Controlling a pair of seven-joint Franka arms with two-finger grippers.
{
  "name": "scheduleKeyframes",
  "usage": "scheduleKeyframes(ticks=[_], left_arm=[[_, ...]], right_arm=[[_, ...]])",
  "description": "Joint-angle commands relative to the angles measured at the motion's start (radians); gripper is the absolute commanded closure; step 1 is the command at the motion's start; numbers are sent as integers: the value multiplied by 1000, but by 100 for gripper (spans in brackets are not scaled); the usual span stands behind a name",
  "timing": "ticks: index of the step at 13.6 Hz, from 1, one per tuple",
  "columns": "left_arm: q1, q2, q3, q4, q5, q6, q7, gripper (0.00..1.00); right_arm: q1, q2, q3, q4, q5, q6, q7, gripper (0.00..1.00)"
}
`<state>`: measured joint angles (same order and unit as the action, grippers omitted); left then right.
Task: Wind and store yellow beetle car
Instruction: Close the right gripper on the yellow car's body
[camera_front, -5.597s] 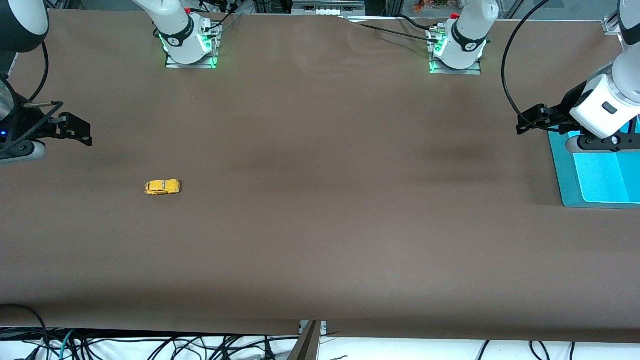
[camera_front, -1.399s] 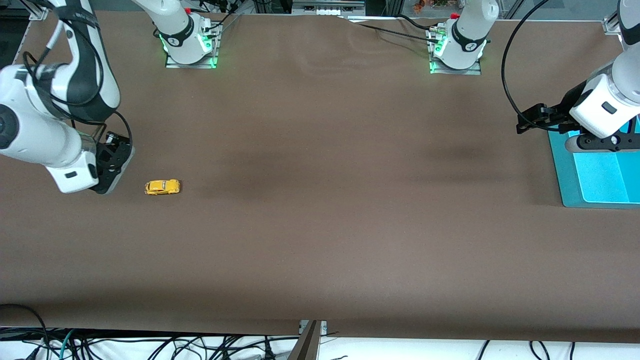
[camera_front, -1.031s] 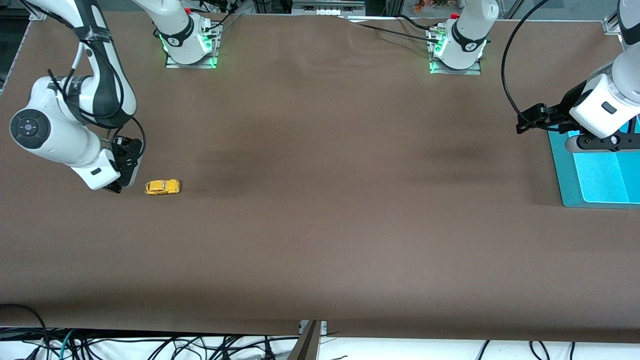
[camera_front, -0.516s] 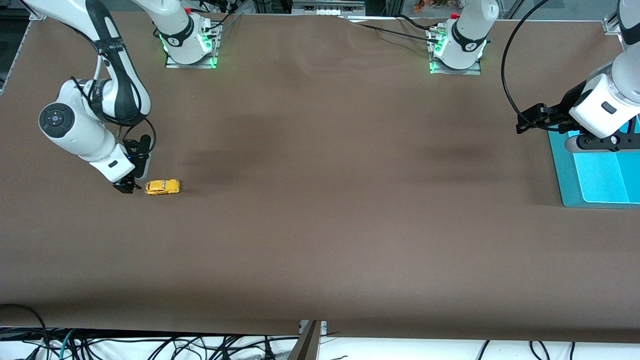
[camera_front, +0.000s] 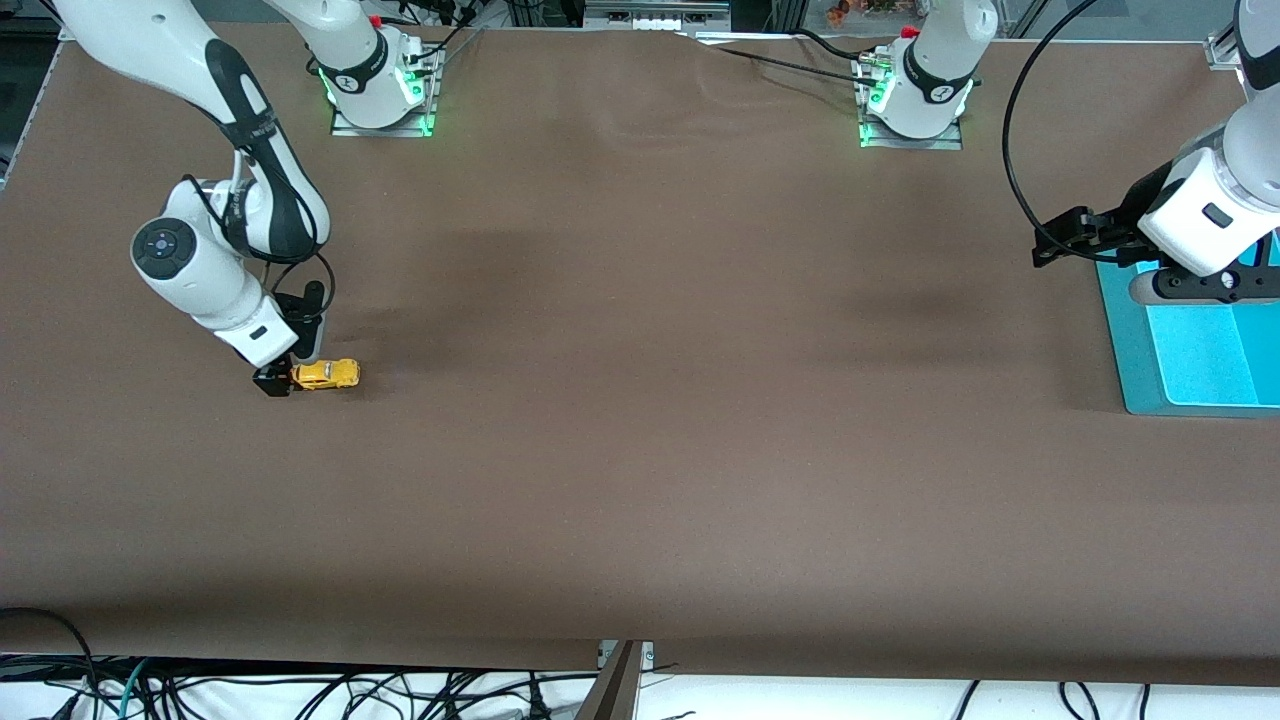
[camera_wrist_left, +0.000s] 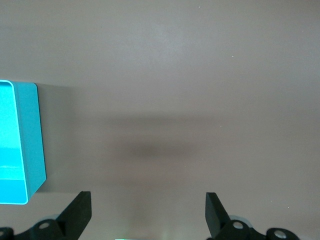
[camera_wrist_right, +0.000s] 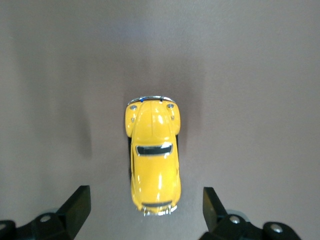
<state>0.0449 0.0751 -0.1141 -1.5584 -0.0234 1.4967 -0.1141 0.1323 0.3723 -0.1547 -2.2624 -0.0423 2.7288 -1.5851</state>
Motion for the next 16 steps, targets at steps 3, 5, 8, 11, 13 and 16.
scheduleKeyframes(ticks=[3,5,8,11,13,16], left_arm=[[-2,12,-4,34,28,-26,1,0],[-2,12,-4,34,28,-27,1,0],[-2,12,-4,34,28,-30,1,0],[-2,12,-4,34,28,-30,1,0],[-2,12,-4,34,28,-30,1,0],[-2,12,-6,34,28,-30,1,0]], right_arm=[[-8,16,14,-14,15,55,-27,2],[-8,14,20,-14,15,55,-29,12],[-8,7,27,-14,15,52,-35,22],[-8,8,27,-14,15,52,-35,43],[-7,8,29,-12,15,51,-33,64],[-7,-7,44,-8,16,31,-23,85]])
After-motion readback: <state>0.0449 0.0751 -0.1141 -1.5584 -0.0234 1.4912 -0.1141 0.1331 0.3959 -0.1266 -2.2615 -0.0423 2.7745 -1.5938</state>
